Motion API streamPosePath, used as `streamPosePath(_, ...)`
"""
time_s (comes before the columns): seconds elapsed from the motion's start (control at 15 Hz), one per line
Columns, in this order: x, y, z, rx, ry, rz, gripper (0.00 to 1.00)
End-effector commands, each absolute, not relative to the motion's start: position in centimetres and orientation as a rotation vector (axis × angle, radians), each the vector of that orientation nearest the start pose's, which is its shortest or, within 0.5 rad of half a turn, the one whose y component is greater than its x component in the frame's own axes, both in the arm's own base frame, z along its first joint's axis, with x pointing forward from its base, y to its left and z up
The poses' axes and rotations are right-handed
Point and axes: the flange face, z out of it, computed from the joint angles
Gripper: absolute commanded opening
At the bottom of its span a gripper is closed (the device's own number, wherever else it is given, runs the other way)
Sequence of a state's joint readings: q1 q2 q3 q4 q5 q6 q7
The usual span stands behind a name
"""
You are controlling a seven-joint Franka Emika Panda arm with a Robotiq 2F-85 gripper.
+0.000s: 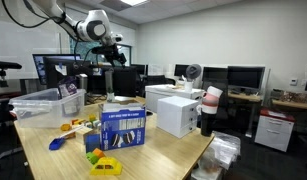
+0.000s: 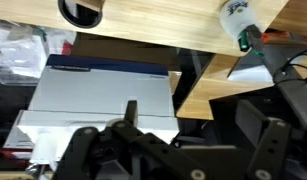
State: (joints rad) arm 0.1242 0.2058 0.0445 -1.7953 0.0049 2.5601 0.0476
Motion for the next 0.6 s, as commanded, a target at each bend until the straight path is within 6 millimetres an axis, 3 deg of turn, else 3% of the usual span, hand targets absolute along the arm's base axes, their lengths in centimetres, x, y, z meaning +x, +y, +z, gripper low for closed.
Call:
streamPosePath(0.0,61.7,8.6,49.3,-3.015,0.048,-0.944,1.00)
streamPosePath(0.33,60.4,4.9,49.6,-3.199,0.414,-0.920,1.00)
streamPosePath(0.53,59.4,4.3,49.5,-3.262,0.624,-0.760,1.00)
